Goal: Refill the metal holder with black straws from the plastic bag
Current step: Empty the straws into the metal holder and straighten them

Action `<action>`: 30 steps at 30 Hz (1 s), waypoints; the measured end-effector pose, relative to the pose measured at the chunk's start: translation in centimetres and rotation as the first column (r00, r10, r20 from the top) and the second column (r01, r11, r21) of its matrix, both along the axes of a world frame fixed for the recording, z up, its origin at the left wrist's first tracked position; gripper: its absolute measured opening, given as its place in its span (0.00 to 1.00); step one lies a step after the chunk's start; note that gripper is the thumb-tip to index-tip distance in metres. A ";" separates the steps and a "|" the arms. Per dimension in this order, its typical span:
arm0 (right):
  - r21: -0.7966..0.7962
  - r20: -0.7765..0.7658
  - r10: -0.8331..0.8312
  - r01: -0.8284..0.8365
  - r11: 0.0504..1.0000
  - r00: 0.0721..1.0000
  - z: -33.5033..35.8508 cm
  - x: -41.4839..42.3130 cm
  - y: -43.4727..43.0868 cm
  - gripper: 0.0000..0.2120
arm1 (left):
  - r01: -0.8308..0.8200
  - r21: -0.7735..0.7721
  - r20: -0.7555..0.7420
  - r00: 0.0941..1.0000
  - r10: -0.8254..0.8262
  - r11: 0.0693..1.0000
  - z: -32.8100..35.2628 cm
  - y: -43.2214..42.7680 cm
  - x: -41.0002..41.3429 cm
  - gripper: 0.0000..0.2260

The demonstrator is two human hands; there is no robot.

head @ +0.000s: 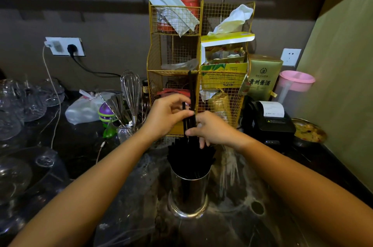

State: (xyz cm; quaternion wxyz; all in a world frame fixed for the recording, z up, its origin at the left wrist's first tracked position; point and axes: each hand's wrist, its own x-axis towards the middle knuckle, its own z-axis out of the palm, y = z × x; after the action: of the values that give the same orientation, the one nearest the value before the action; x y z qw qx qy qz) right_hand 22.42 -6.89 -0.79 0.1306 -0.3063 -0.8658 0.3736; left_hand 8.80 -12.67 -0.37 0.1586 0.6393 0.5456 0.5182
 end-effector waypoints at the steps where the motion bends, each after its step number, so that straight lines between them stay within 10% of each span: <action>1: -0.007 0.000 -0.002 0.002 1.000 1.000 -0.4 0.1 0.0 0.09 | -0.018 -0.023 -0.007 1.000 0.017 1.000 -0.4 0.0 0.1 0.12; 10: -0.080 0.031 -0.066 0.068 0.995 0.997 -2.2 0.7 0.3 0.19 | 0.049 0.019 -0.226 0.973 -0.043 0.999 0.1 -1.2 1.4 0.41; 21: -0.113 -0.116 -0.028 0.014 0.994 0.993 -0.3 1.5 0.1 0.03 | 0.033 0.084 -0.339 0.941 -0.003 0.996 -2.5 -0.6 0.8 0.10; 30: 0.200 -0.138 -0.141 0.167 0.966 0.980 -1.7 2.4 0.4 0.14 | -0.027 -0.125 -0.543 0.839 -0.045 0.992 -5.0 -0.6 1.0 0.21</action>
State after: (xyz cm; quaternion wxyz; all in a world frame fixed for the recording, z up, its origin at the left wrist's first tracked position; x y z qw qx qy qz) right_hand 24.79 -6.53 -2.52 0.2439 -0.3337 -0.8643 0.2867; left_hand 9.83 -13.23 -5.35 0.0400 0.7511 0.5970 0.2788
